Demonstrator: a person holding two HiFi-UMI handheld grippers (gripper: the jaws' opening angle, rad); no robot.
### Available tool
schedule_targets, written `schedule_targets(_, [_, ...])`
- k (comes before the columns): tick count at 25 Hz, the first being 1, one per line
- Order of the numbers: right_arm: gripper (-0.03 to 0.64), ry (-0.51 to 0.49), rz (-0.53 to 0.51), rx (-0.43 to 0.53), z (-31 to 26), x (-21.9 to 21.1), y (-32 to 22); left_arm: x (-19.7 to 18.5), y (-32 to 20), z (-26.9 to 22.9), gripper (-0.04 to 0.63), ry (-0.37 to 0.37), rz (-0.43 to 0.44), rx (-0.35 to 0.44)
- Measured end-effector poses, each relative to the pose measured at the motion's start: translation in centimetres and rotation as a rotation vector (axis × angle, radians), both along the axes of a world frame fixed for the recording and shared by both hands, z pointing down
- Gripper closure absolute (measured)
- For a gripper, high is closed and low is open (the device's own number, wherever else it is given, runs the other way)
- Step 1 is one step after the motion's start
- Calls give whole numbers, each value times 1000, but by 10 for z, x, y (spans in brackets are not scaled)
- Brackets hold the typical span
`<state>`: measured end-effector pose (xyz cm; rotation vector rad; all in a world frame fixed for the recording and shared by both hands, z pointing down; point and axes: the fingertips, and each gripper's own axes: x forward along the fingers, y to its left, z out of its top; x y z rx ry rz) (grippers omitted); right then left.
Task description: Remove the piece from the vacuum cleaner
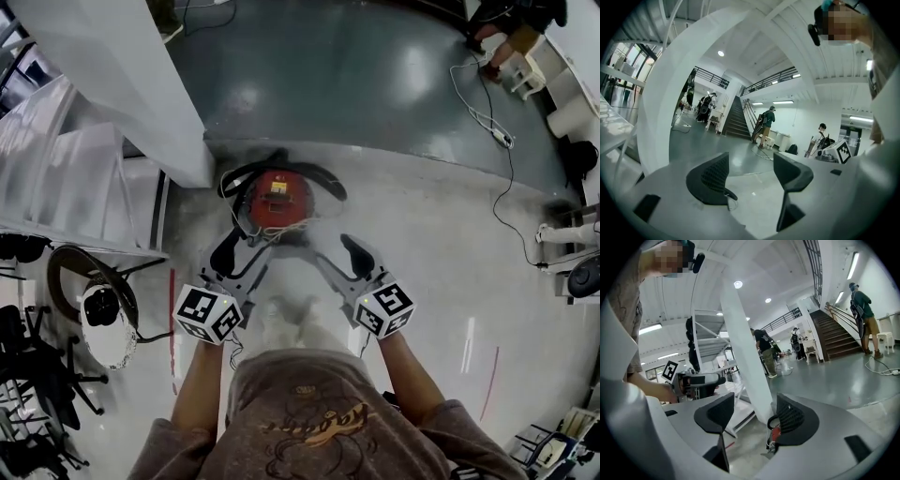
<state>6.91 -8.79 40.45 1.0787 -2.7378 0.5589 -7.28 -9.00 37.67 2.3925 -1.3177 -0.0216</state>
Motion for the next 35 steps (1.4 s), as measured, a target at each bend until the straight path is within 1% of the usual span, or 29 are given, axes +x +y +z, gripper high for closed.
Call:
schedule_targets(7, [365, 29, -21, -36, 37, -7, -10, -2, -12, 43, 321, -1, 16, -57])
schedule_targets(10, [366, 56, -31, -48, 59, -10, -18, 0, -19, 68, 321, -27, 37, -82])
schedule_targets(13, [367, 86, -36, -84, 92, -8, -25, 3, -23, 102, 321, -66, 57, -128])
schedule_targets(15, [367, 106, -44, -108, 117, -8, -32, 5, -27, 129, 321, -81, 71, -163])
schedule_targets(18, [367, 151, -76, -161, 164, -10, -36, 13, -31, 177, 321, -102, 123, -216])
schedule_targets(21, [367, 202, -109, -217, 217, -13, -38, 20, -35, 230, 321, -155, 174, -262])
schedule_targets(24, [367, 262, -138, -258, 271, -15, -38, 27, -35, 283, 321, -191, 224, -310])
schedule_targets(28, [367, 312, -201, -315, 332, -18, -32, 35, -27, 356, 321, -252, 306, -397])
schedule_targets(31, [367, 346, -238, -371, 377, -15, -26, 39, -19, 401, 321, -278, 350, -454])
schedule_targets(35, [367, 438, -312, -406, 432, -18, -21, 43, -17, 453, 321, -313, 392, -499])
